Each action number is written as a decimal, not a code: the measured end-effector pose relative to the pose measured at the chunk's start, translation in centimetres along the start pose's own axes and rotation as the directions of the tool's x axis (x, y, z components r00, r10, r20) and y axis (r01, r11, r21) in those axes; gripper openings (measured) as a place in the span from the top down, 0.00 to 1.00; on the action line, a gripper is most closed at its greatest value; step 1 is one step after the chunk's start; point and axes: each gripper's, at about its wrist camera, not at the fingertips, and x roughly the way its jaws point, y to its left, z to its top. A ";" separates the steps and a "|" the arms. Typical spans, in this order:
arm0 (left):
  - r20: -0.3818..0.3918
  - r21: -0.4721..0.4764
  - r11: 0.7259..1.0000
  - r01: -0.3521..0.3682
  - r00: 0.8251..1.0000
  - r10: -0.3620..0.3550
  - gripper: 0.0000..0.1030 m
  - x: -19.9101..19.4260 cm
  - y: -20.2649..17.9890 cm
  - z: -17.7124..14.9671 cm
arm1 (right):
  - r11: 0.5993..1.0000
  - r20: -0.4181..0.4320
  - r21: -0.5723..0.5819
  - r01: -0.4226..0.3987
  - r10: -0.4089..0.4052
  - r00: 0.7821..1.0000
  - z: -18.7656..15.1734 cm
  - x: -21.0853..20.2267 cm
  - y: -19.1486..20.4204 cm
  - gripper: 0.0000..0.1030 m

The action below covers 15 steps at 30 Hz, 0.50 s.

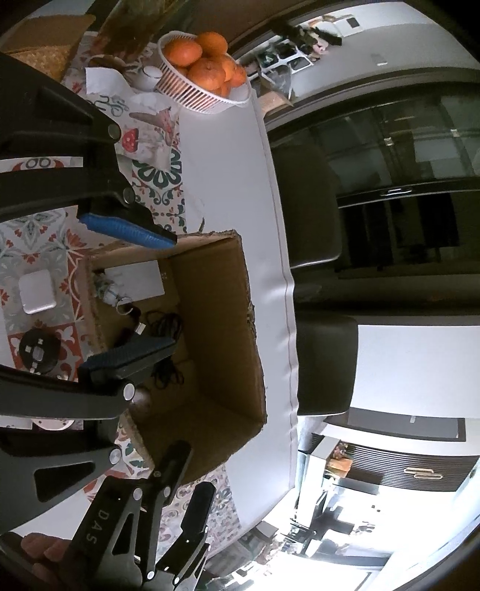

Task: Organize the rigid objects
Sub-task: 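Open both grippers to drop the figurine and speaker into the box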

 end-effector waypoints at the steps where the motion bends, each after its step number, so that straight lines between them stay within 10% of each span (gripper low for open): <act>1: 0.005 0.000 1.000 0.001 1.000 -0.001 0.50 -0.3 0.0 -0.2 | 1.000 0.005 -0.001 0.000 0.000 1.000 -0.1 -0.3 0.1 0.42; 15: 0.041 -0.018 1.000 -0.001 0.999 0.001 0.41 -3.8 0.5 -3.4 | 0.999 0.037 -0.035 -0.006 0.007 0.999 -2.6 -3.6 1.8 0.35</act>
